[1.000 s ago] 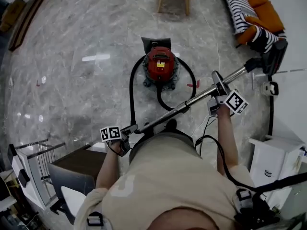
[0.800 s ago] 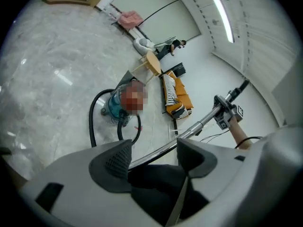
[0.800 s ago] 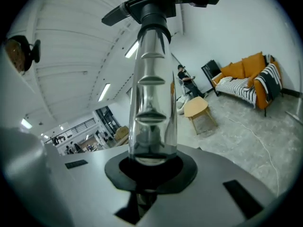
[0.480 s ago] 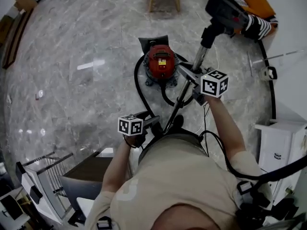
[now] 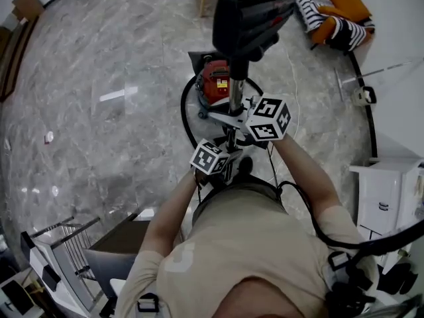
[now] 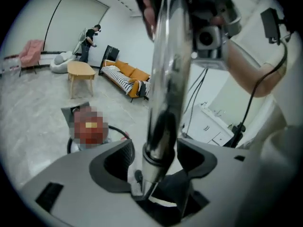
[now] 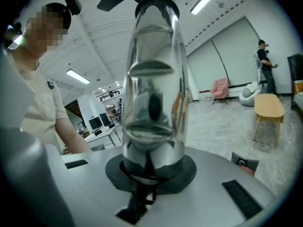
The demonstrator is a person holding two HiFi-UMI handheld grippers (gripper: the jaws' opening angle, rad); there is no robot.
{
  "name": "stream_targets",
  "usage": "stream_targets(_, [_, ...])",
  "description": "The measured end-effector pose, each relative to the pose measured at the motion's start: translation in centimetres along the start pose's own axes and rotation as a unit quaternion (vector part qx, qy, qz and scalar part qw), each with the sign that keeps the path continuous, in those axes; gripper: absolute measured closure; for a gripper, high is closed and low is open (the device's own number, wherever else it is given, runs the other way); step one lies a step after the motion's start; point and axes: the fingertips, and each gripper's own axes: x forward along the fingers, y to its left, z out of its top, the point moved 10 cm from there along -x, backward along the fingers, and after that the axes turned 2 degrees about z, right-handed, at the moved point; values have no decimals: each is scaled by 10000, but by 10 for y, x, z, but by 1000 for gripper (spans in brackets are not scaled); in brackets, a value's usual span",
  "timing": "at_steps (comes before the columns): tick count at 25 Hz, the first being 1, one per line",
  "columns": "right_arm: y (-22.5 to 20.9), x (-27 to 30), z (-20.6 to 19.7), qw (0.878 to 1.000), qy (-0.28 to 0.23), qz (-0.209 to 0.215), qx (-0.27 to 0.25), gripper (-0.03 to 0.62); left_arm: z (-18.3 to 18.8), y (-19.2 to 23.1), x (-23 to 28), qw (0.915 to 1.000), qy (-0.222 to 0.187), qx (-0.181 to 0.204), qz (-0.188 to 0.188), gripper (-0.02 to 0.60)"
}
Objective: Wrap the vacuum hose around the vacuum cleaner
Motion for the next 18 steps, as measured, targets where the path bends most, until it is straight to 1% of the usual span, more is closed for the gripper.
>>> stream_targets(2, [12, 9, 5, 9990, 140, 350, -256, 562, 3, 2, 8, 9998, 104, 140, 67, 278])
stream_targets(4, [26, 17, 9, 9957, 325, 665, -559, 562, 5, 0, 12, 9996, 114, 262, 31, 278])
stream_targets(6, [37, 25, 12, 9910, 546, 902, -828, 562, 5, -3, 14, 9990, 217, 380, -8, 282])
stream_targets(7, [41, 28, 11, 9886, 671, 984, -925, 562, 3, -5, 17, 9990, 255, 359, -47, 290])
stream_targets(9, [45, 35, 4, 9843, 911, 1092, -1042, 562, -3, -9, 25, 9997, 179, 100, -158, 379])
stream_targets(10, [46, 37, 0, 9826, 1005, 1139, -1073, 562, -7, -10, 29, 9998, 95, -29, -193, 379])
stream_targets(12, [49, 42, -6, 9796, 1130, 1230, -1119, 562, -12, -13, 34, 9996, -41, -162, -210, 379])
stream_targets(15, [59, 43, -8, 9745, 1237, 1416, -1224, 562, -15, -20, 30, 9995, -144, -147, -225, 379])
stream_targets(18, [75, 39, -5, 9692, 1281, 1594, -1375, 562, -8, -33, 18, 9995, -172, -129, -250, 371])
